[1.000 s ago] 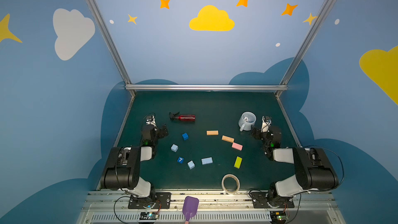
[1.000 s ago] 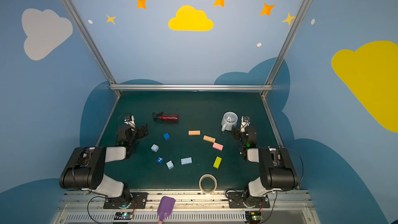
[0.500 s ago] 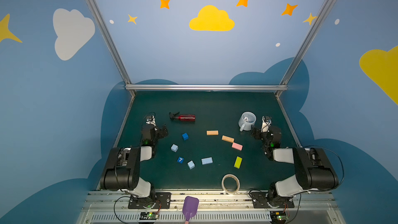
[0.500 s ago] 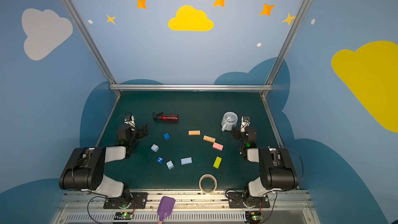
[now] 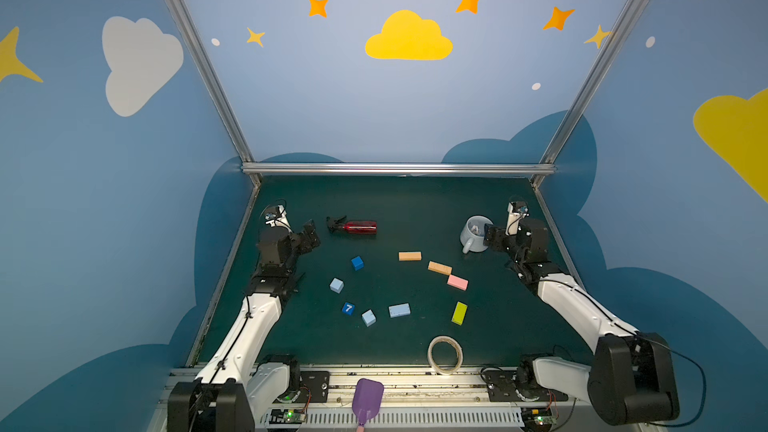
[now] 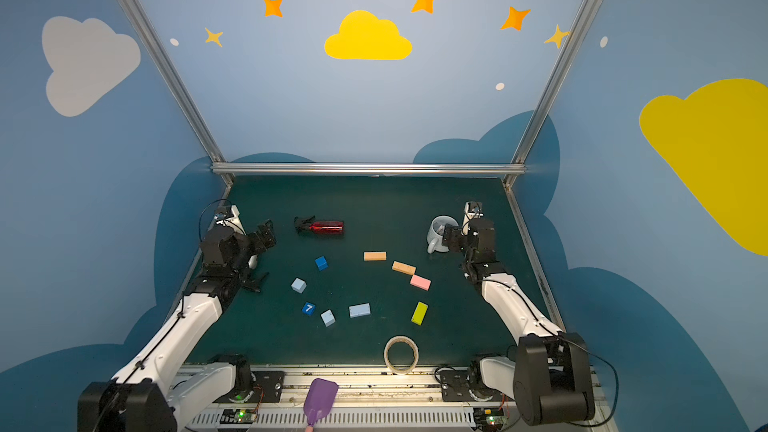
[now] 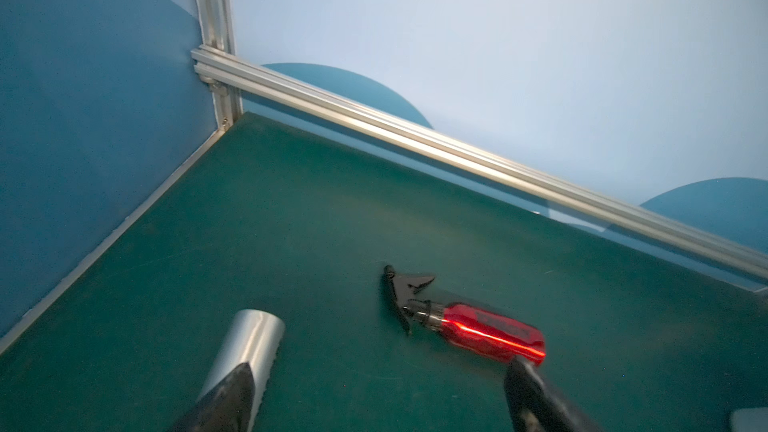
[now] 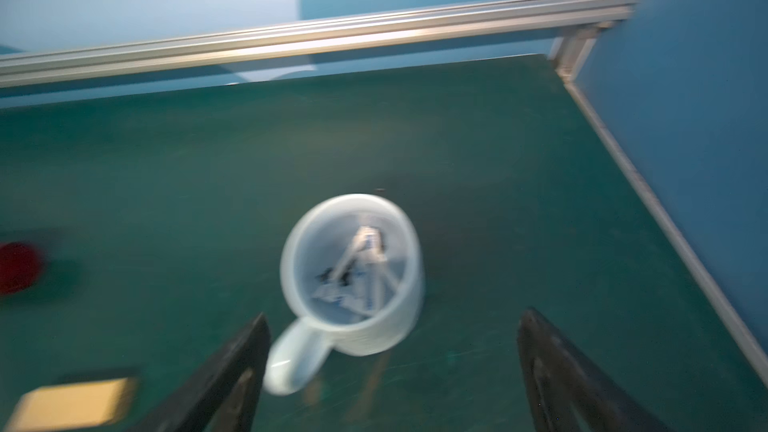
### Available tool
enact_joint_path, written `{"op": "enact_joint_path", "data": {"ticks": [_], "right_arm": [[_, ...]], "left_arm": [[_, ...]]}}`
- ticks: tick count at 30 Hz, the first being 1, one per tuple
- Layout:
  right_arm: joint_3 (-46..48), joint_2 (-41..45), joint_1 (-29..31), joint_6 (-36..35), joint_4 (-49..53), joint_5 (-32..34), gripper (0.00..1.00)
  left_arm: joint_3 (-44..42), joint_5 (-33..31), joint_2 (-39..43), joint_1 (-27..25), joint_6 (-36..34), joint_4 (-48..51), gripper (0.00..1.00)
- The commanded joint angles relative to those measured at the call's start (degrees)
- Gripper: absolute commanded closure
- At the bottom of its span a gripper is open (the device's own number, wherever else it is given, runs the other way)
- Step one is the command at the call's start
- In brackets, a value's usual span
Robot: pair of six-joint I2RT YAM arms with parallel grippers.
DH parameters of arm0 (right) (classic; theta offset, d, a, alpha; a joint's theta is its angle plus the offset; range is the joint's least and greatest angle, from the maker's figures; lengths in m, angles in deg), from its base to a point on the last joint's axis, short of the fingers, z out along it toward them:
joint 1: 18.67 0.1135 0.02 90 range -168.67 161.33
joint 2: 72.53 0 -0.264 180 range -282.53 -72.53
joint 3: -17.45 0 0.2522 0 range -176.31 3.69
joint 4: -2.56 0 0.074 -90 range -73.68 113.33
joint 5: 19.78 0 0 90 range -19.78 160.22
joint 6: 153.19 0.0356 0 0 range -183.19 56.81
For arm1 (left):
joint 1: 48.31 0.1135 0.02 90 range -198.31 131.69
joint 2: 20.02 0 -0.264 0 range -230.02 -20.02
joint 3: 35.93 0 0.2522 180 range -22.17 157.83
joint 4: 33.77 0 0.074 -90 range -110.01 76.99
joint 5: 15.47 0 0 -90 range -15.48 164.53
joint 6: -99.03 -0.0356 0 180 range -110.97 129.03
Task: Build the wood block tower
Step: 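Move the right gripper over the wooden blocks while the left advances toward the bottle, then lower the right gripper onto the wooden block beside the pink block and close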
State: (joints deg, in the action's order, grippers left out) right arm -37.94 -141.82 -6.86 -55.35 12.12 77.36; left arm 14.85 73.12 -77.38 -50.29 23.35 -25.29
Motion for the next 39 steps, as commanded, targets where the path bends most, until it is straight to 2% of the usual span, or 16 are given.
{"op": "enact_joint_path", "data": {"ticks": [1,4,7,12,15,19,24,39], "right_arm": [[-4.5,1.5,7.2,4.6,17.4,4.4,0.09],[-7.0,0.8,13.9,10.4,23.1,8.7,0.09],[-8.8,-0.9,19.3,16.7,27.6,9.6,0.10],[-11.8,-5.3,28.1,23.9,33.3,12.7,0.10],[-14.1,-9.8,31.0,27.0,36.2,12.4,0.09],[-16.0,-14.9,32.1,30.3,37.6,11.0,0.09],[-15.9,-17.2,32.1,34.2,37.2,12.7,0.08],[-22.7,-28.3,28.5,35.3,36.3,10.8,0.08]], "left_arm": [[4.4,1.8,2.2,-2.2,7.2,8.6,0.09],[4.9,2.2,2.3,-4.8,12.7,7.2,0.11],[5.7,2.2,1.3,-9.2,14.6,6.8,0.12],[9.7,-2.0,-1.9,-17.4,12.5,11.7,0.12],[10.5,-4.0,-3.3,-20.6,11.0,13.2,0.12],[9.2,-6.1,-4.7,-22.7,9.3,13.1,0.11],[8.1,-7.2,-5.1,-23.5,8.2,13.2,0.11],[6.7,-7.7,-5.0,-23.5,6.7,11.4,0.10]]}}
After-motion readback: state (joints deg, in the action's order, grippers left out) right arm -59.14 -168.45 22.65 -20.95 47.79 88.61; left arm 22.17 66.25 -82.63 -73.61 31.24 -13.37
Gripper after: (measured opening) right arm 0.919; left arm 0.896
